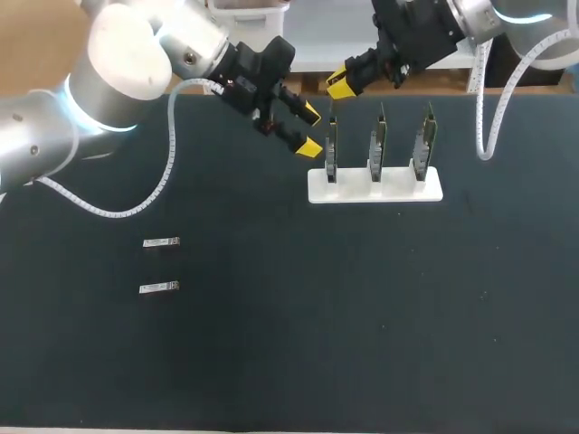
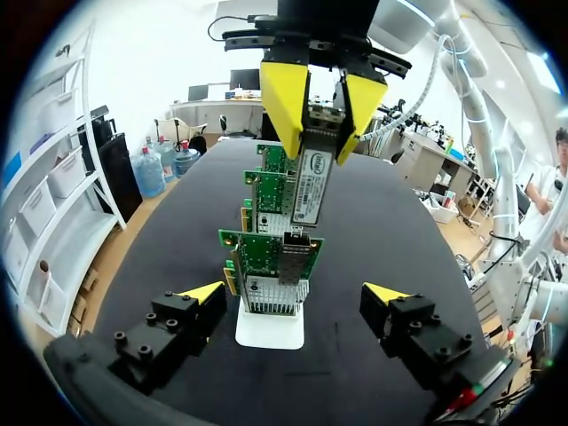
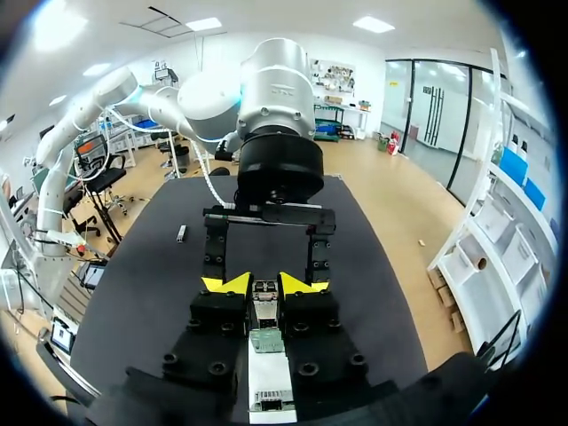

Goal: Pick up the optical module with the left hand, and insert it into the network port with the right hand.

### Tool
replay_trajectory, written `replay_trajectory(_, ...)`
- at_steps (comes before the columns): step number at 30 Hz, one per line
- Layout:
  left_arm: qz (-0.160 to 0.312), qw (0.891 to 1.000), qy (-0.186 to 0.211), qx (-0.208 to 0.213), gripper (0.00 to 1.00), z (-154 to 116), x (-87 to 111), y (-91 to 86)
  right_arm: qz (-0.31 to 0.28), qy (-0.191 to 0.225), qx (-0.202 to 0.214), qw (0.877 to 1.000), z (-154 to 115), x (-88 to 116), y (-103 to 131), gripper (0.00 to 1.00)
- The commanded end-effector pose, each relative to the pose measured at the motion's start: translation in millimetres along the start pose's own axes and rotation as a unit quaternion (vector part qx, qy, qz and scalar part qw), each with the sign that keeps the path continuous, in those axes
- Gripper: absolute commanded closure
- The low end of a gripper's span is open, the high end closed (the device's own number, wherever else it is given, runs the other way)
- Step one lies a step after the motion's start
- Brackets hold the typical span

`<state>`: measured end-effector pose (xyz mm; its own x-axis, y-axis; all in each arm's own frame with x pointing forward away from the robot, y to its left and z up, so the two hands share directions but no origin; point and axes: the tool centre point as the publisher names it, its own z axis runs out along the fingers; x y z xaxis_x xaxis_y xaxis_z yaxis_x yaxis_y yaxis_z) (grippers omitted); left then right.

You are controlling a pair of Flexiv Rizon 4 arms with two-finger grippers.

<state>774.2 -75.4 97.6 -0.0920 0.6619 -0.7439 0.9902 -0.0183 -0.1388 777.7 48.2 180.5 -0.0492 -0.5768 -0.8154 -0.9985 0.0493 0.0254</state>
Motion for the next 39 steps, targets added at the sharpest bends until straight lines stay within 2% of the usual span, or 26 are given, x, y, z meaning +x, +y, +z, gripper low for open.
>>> replay_trajectory(1,0.003,1.000,-0.001,-0.003,0.00,-0.4,-0.3,-3.2,-0.001,0.000,0.002,1.000,-0.5,-0.2,1.2,1.00)
replay_trajectory(3,0.012,1.000,0.009,-0.016,0.00,0.1,-1.9,-5.4,-0.001,0.000,0.002,1.000,-0.8,-0.5,0.9,1.00)
replay_trajectory(11,0.026,0.999,0.024,-0.011,0.00,6.0,-0.9,-15.9,-0.002,-0.001,0.004,1.000,-1.6,-0.9,0.5,1.00)
replay_trajectory(22,0.017,0.999,0.018,-0.020,0.00,2.8,4.5,-20.7,-0.001,0.000,0.005,1.000,-2.3,-0.9,2.2,1.00)
replay_trajectory(30,0.026,0.999,0.023,-0.003,0.00,3.7,7.0,-25.3,-0.002,0.000,0.004,1.000,-1.7,-2.1,3.8,1.00)
replay_trajectory(39,0.032,0.999,0.029,-0.002,0.00,2.6,8.8,-24.5,-0.001,0.001,0.007,1.000,-1.6,-2.6,5.5,1.00)
